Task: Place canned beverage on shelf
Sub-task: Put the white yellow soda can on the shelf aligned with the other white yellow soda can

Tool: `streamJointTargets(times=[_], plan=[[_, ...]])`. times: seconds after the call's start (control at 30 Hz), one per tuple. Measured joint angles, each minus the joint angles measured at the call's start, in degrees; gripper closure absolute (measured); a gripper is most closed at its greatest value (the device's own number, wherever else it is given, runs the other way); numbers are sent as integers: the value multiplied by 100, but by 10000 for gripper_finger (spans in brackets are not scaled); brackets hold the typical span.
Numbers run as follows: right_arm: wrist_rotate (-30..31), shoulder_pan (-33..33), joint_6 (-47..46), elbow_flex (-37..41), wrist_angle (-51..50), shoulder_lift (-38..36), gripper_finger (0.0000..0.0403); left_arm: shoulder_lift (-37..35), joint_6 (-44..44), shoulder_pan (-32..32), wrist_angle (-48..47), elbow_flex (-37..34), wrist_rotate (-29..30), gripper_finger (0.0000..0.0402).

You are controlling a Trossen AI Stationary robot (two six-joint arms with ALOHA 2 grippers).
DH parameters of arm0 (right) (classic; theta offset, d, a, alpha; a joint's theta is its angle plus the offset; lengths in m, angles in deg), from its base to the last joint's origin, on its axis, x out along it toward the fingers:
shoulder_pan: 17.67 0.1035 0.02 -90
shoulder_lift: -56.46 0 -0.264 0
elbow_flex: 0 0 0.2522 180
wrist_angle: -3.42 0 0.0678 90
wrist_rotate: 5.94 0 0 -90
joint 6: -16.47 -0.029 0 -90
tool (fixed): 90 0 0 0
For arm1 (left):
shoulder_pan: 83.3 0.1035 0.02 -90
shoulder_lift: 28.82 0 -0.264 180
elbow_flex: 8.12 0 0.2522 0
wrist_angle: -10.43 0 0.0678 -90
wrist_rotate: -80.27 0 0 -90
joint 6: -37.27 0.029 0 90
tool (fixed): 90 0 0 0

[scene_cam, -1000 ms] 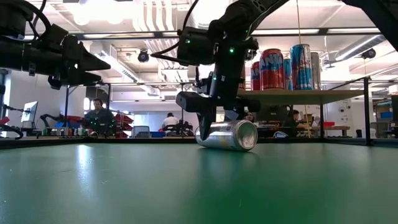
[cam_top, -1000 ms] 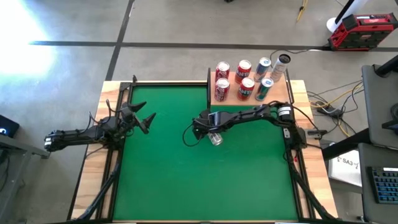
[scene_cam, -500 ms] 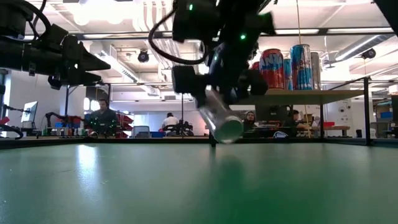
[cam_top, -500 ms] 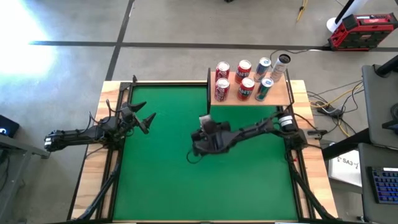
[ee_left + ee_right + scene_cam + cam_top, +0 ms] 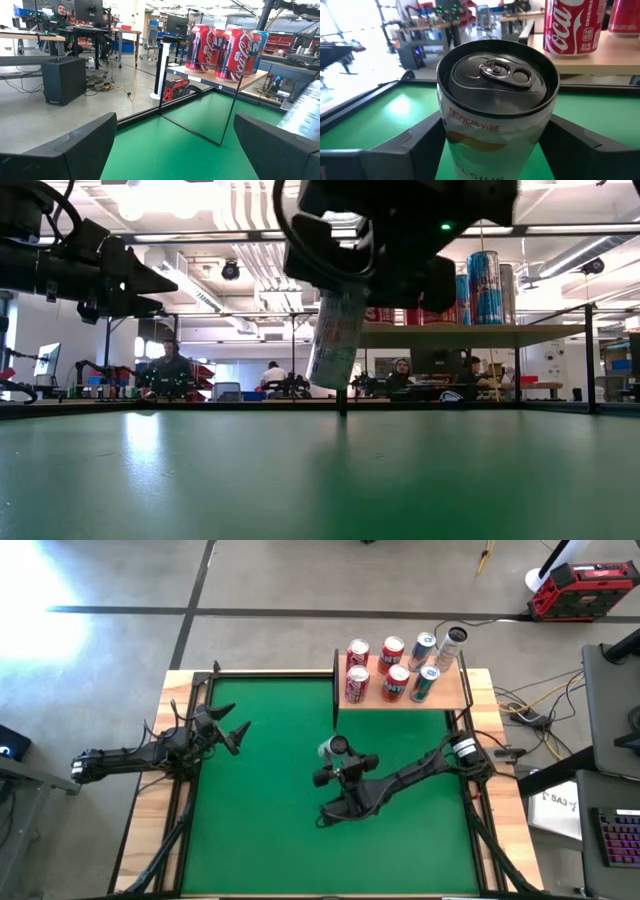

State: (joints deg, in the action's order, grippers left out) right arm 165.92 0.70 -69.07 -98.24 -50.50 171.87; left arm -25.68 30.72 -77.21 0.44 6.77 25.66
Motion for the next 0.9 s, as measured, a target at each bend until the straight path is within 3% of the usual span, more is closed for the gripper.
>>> streamJointTargets(times=[0.33, 0.6, 0.9], plan=[[-115, 228, 116, 115, 31, 0, 130, 0, 0, 1, -1, -1, 0, 15], [-863, 233, 747, 97, 68, 0, 128, 0, 0, -1, 0, -2, 0, 15], [-1163, 236, 760, 97, 70, 0, 124, 0, 0, 1, 0, 0, -1, 15]])
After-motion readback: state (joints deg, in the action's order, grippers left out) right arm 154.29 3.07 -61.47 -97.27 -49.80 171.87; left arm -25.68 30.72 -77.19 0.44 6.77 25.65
